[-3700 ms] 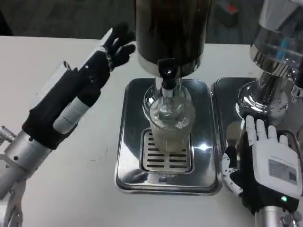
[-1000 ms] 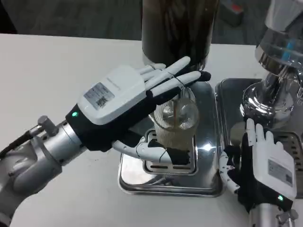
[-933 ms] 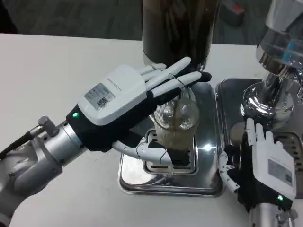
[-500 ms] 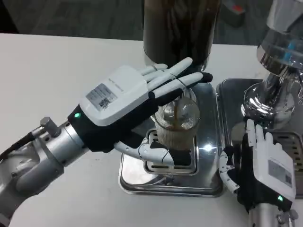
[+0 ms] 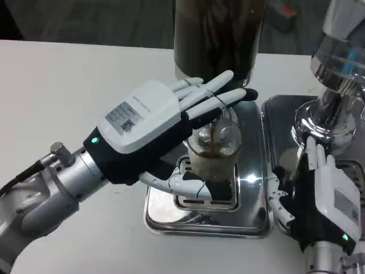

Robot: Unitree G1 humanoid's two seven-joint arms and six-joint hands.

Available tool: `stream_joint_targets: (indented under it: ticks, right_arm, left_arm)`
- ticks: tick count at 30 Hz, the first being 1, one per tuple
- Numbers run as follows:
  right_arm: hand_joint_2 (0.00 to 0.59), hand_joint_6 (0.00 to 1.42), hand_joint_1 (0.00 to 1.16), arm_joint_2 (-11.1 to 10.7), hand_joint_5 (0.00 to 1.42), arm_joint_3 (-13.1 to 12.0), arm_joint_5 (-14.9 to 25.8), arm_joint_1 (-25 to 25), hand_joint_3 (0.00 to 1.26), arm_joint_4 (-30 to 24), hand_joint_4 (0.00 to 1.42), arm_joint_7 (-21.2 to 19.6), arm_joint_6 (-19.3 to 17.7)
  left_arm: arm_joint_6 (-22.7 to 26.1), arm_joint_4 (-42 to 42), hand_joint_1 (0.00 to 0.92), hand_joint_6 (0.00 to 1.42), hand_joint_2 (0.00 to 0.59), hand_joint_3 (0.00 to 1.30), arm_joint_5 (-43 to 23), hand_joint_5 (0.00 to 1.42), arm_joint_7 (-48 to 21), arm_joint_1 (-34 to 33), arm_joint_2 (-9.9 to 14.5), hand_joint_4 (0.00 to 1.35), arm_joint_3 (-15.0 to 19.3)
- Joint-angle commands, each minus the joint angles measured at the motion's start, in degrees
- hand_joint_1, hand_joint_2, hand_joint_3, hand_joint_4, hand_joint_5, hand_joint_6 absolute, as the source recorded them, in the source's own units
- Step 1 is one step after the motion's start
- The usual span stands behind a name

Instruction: Grasp the cup under the faucet to collect the drink, then remove the cup.

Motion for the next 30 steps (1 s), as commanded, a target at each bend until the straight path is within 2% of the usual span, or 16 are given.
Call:
stream_joint_targets:
  ticks: [1, 6, 10, 14, 18, 26, 30]
  right_arm:
    - [0.444, 0.0, 0.4, -0.33, 0.0, -2.95, 7.83, 0.71, 0.0, -2.0, 0.0, 3.01, -4.4]
    - [0.364, 0.0, 0.46, -1.72, 0.0, -6.81, 19.47, 0.01, 0.0, 0.97, 0.0, 7.82, -12.74]
    - [0.308, 0.0, 0.49, -3.5, 0.0, -7.68, 24.09, -0.78, 0.0, 3.51, 0.0, 10.48, -18.18]
    - [0.225, 0.0, 0.55, -5.11, 0.0, -7.88, 27.78, -1.97, 0.0, 6.25, 0.0, 13.36, -23.11]
    - [0.189, 0.0, 0.65, -6.05, 0.0, -7.45, 29.02, -2.66, 0.0, 7.4, 0.0, 14.95, -24.6]
    - [0.166, 0.0, 0.7, -6.63, 0.0, -7.52, 30.56, -5.69, 0.0, 10.05, 0.0, 17.44, -25.44]
    - [0.166, 0.0, 0.7, -6.21, 0.0, -7.75, 31.43, -7.39, 0.0, 11.74, 0.0, 17.72, -25.77]
  left_arm:
    - [-1.93, 1.31, 0.0, 0.17, 0.129, 0.12, 2.87, 0.2, -3.17, 1.72, 0.44, 0.0, -4.25]
    - [-1.94, 2.46, 0.0, 0.17, 0.13, 0.12, 2.28, 0.2, -2.64, 1.54, 0.52, 0.0, -4.22]
    - [-1.87, 2.69, 0.0, 0.17, 0.131, 0.12, 2.03, 0.2, -2.37, 1.41, 0.68, 0.0, -4.33]
    - [-1.75, 3.21, 0.0, 0.17, 0.131, 0.12, 1.58, 0.2, -2.14, 1.3, 0.7, 0.0, -4.33]
    - [-1.75, 3.74, 0.0, 0.17, 0.131, 0.12, 1.25, 0.2, -1.99, 1.23, 0.78, 0.0, -4.3]
    - [-1.53, 4.07, 0.0, 0.17, 0.131, 0.11, 1.29, 0.2, -1.56, 1.06, 1.15, 0.0, -4.49]
    - [-1.37, 4.09, 0.0, 0.17, 0.132, 0.11, 1.18, 0.19, -1.51, 1.12, 1.3, 0.0, -4.39]
